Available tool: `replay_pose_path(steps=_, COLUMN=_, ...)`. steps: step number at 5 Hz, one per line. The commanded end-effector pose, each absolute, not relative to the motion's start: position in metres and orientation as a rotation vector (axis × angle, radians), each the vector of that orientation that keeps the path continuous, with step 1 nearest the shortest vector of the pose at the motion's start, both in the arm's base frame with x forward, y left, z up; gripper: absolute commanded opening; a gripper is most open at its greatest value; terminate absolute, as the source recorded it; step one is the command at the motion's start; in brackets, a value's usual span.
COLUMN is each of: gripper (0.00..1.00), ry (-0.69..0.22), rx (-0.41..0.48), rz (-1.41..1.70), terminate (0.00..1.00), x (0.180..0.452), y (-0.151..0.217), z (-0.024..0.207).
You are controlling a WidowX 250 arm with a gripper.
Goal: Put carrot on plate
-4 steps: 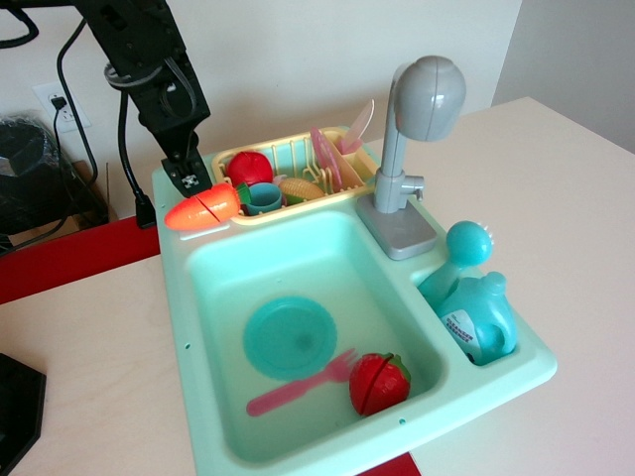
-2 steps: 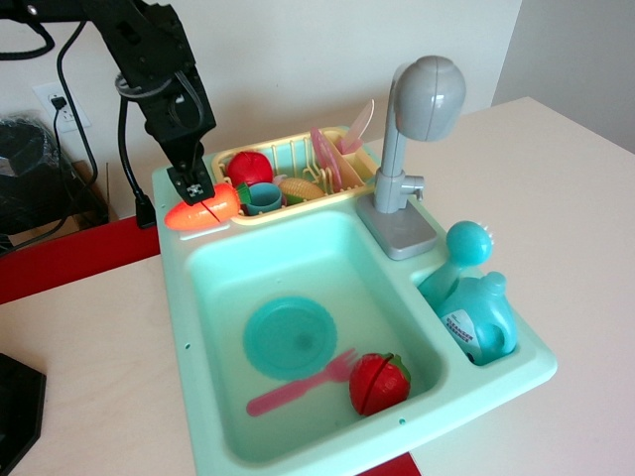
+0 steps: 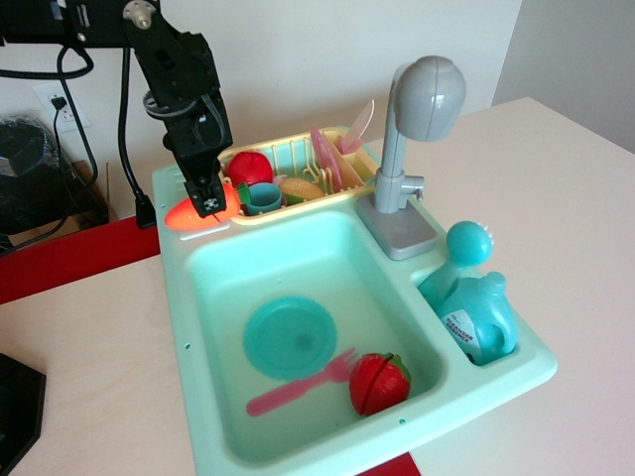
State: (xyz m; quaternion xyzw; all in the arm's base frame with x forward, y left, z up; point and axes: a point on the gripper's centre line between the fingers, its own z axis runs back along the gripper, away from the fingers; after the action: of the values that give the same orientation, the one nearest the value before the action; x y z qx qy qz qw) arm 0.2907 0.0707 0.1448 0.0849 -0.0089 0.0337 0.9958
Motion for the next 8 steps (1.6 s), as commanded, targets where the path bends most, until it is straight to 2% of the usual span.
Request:
replay_pose_path(steps=1, gripper=1.0, ry=-0.026, rx=0.183, rz=0.09, terminate=0.0, x=0.299, y=0.073, z=0.145)
replay_pose_path(steps=2, gripper=1.0, ry=0.014, rx=0.194, rz=0.084, terminate=0.0, x=0.299, y=0.072, z=0.135)
replay_pose_path(steps=3, gripper=0.0, ry=0.025, rx=0.232, rz=0.078, terminate=0.0, x=0.297, y=0.08, z=0.129)
replay_pose_path(steps=4, gripper=0.0, ry=0.007, rx=0.244, rz=0.082, terminate=0.0, x=0.296, y=0.08, z=0.13)
replay_pose_path(steps=5, gripper=0.0, ry=-0.049, rx=0.252, rz=0.065, terminate=0.0, x=0.296, y=0.074, z=0.138)
replay_pose_path(steps=7, gripper=0.0, ry=-0.174, rx=0.226, rz=0.007, terminate=0.0, x=0.313, y=0.037, z=0.172)
replay_pose_path(steps=8, gripper=0.0, ry=-0.185, rx=0.212, rz=-0.033, terminate=0.0, x=0.322, y=0.019, z=0.175)
